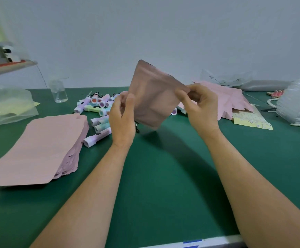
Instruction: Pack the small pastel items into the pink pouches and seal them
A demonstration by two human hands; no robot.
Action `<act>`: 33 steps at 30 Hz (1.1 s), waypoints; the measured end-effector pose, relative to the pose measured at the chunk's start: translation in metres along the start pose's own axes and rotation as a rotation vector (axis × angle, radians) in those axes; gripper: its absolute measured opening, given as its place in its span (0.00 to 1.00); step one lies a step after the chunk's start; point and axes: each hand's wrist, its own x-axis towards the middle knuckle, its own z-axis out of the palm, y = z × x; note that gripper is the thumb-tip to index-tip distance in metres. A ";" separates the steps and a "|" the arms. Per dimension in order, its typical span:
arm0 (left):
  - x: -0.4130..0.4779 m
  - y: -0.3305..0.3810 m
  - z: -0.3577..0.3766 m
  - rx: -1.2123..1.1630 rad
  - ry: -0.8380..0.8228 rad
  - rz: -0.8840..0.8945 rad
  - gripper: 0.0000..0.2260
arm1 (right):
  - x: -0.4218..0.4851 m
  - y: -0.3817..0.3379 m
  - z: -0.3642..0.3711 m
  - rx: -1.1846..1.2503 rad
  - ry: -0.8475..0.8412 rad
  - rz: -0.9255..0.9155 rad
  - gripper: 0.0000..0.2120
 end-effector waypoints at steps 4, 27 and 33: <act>-0.001 -0.008 0.000 0.117 0.011 -0.048 0.14 | 0.004 -0.004 -0.004 0.191 0.064 0.070 0.21; 0.012 -0.013 -0.016 -0.117 -0.456 -0.505 0.31 | -0.004 0.028 -0.008 0.084 -0.326 0.438 0.08; 0.008 -0.014 -0.019 -0.166 -0.448 -0.434 0.20 | -0.013 0.027 0.007 0.037 -0.468 0.466 0.11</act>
